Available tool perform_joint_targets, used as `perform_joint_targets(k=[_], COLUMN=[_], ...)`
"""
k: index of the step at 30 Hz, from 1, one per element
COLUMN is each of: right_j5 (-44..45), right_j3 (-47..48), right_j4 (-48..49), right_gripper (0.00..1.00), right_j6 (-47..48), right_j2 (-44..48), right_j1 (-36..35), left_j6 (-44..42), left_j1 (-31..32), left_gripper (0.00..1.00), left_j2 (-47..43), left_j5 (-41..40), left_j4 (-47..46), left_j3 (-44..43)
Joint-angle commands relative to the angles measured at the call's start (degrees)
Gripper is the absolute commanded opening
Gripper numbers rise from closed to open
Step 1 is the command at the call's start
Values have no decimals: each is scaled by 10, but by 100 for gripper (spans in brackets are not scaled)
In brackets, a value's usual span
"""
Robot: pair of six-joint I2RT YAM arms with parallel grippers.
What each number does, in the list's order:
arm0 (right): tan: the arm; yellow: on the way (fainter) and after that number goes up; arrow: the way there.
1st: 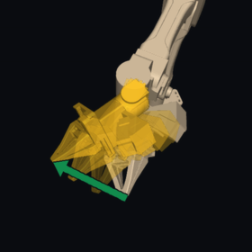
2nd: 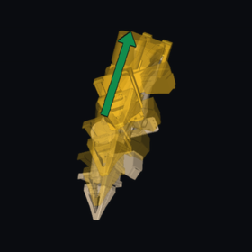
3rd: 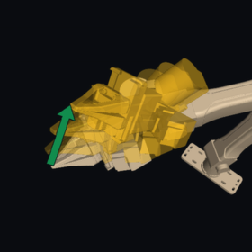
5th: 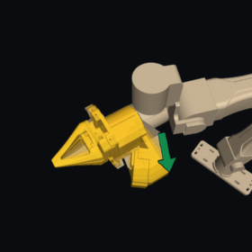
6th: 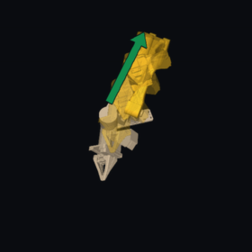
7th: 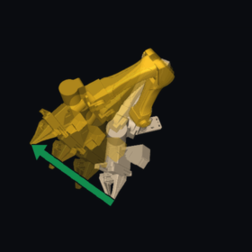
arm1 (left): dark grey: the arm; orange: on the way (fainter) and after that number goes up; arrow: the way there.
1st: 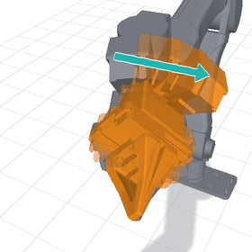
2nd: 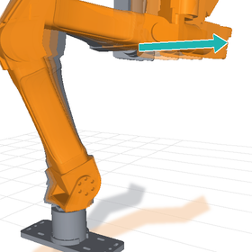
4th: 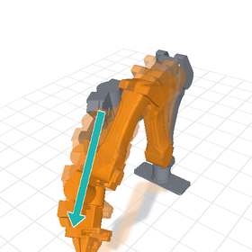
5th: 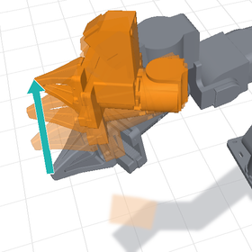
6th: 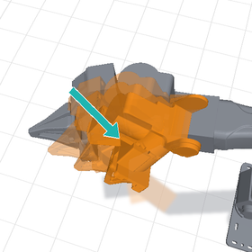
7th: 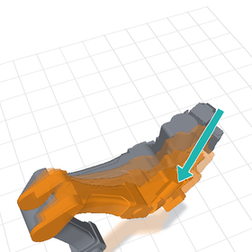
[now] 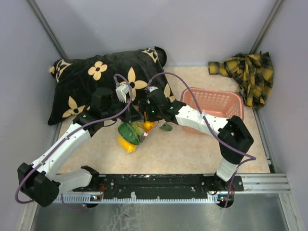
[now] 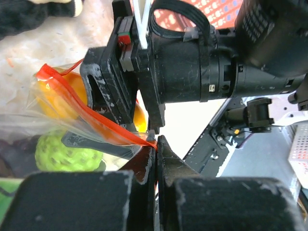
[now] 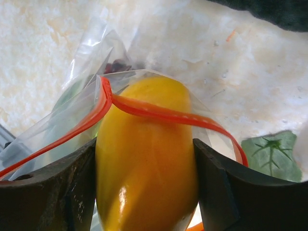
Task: Place the food in the zip-top bag and seal the zipper
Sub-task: Place the fake fruit in the zipper food storage bag.
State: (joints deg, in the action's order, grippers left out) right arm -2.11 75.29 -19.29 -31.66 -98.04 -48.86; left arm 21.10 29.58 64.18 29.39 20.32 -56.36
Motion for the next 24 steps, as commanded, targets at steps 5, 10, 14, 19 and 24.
perform_joint_targets(k=[5, 10, 14, 19, 24], right_j5=[151, 184, 186, 143, 123], right_j3=[-26, -25, -30, -53, -51], right_j4=[-18, -66, -79, -49, -40], right_gripper=[64, 64, 65, 66, 69], right_j6=[27, 50, 59, 49, 39], right_j2=[117, 155, 161, 145, 120], right_j1=[-7, -3, -3, -9, -27], left_j6=[121, 164, 173, 135, 113], left_j1=[15, 39, 42, 41, 41], left_gripper=[0, 0, 0, 0, 0], left_j2=[31, 75, 83, 59, 46], left_j5=[77, 93, 79, -12, -55], left_j4=[-187, -244, -243, -177, -121], left_j3=[-26, -49, -25, 38, 70])
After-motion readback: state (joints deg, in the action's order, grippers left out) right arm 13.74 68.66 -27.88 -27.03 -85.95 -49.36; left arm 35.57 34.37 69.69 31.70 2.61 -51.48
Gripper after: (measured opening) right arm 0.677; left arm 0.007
